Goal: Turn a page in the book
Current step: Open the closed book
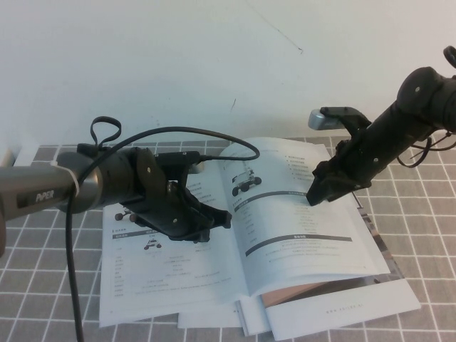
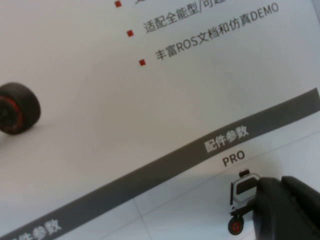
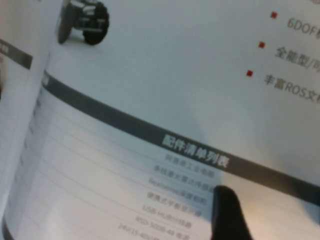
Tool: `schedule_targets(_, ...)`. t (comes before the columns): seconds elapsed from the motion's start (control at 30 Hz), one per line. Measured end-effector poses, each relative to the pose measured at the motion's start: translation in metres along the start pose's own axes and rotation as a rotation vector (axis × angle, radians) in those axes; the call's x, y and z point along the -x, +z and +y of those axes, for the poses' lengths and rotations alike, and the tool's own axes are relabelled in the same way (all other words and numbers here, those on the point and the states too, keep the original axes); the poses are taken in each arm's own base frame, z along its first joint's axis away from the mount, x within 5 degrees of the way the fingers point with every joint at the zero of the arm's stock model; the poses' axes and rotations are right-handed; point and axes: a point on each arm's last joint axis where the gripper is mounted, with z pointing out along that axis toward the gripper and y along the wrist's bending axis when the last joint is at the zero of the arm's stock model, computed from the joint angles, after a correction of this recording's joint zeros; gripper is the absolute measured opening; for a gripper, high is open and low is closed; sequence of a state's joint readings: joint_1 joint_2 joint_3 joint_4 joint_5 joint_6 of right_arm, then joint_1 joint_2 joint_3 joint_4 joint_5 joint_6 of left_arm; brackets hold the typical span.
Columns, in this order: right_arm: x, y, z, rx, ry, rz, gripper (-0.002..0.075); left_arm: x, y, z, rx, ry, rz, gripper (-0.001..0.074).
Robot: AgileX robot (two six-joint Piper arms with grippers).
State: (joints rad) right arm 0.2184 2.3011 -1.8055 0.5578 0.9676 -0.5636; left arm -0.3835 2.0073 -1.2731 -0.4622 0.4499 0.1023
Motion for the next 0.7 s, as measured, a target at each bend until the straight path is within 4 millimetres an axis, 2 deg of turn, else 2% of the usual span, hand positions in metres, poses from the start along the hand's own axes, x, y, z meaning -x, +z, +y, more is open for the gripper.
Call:
schedule_targets(0.17, 0.0, -0.003, -0.002, -0.034, -0.032, 0.028, 0.0375, 0.0, 0.0, 0.0, 0.0, 0.003, 0.0, -0.0004)
schedule_targets(0.4, 0.003, -0.023, -0.016, -0.149, 0.011, 0.066, 0.0375, 0.0, 0.0, 0.0, 0.0, 0.017, 0.0, -0.0004)
schedule_targets(0.57, -0.004, -0.02, -0.025, -0.093, 0.067, 0.116, 0.0375, 0.0, 0.0, 0.0, 0.0, 0.018, 0.0, -0.0004)
schedule_targets(0.7, -0.004, -0.014, -0.02, 0.001, 0.076, 0.107, 0.0375, 0.0, 0.0, 0.0, 0.0, 0.019, 0.0, -0.0004)
